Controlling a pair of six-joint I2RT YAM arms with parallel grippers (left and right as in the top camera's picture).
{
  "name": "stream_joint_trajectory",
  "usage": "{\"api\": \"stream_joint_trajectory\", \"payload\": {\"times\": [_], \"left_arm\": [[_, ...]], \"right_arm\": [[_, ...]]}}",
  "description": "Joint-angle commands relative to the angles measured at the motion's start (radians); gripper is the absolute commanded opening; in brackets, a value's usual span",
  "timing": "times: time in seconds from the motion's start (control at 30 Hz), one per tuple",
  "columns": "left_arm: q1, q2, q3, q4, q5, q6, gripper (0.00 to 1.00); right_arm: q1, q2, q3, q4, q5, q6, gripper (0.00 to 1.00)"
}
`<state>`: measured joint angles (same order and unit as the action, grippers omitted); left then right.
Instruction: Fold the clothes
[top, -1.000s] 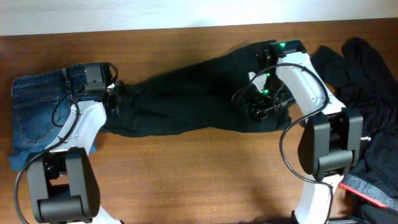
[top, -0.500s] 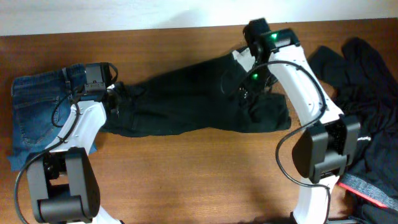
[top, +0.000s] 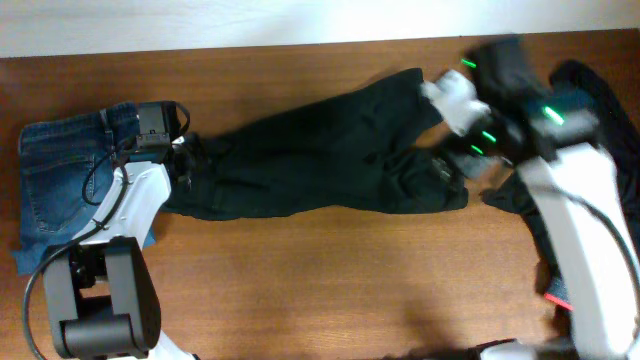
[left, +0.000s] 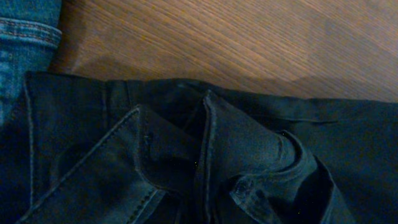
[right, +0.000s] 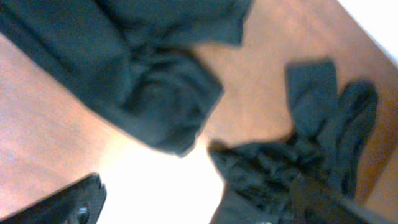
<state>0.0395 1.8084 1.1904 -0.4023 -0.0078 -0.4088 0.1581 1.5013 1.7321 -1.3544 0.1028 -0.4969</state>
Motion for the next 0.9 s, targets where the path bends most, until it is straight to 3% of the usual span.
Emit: {"api": "stream_joint_trajectory", "payload": {"times": [0.0,0.23,0.43,0.6,0.87], "left_arm": [[0.002,0.009,0.021,-0.006,-0.014,-0.01,0.01],[0.002,0.009,0.021,-0.029,-0.015,-0.009,0.01],[0.002,0.009,0.021,-0.033,-0.015,-0.009,0.01],[0.002,0.009,0.021,-0.034,-0.015,-0.009,0.01],[0.002,0.009,0.02,-0.04,-0.015,-0.009,0.01]], "right_arm": [[-0.095,-0.105,-0.261,0.121,-0.073,-0.222,0.99],[-0.121,-0.056,-0.618,0.476,-0.037,-0.527,0.99],[-0.04,0.048,-0.655,0.647,0.085,-0.547,0.99],[0.014,0.067,-0.655,0.658,0.096,-0.589,0.99],[0.068,0.071,-0.655,0.475,0.085,-0.418,0.99]]}}
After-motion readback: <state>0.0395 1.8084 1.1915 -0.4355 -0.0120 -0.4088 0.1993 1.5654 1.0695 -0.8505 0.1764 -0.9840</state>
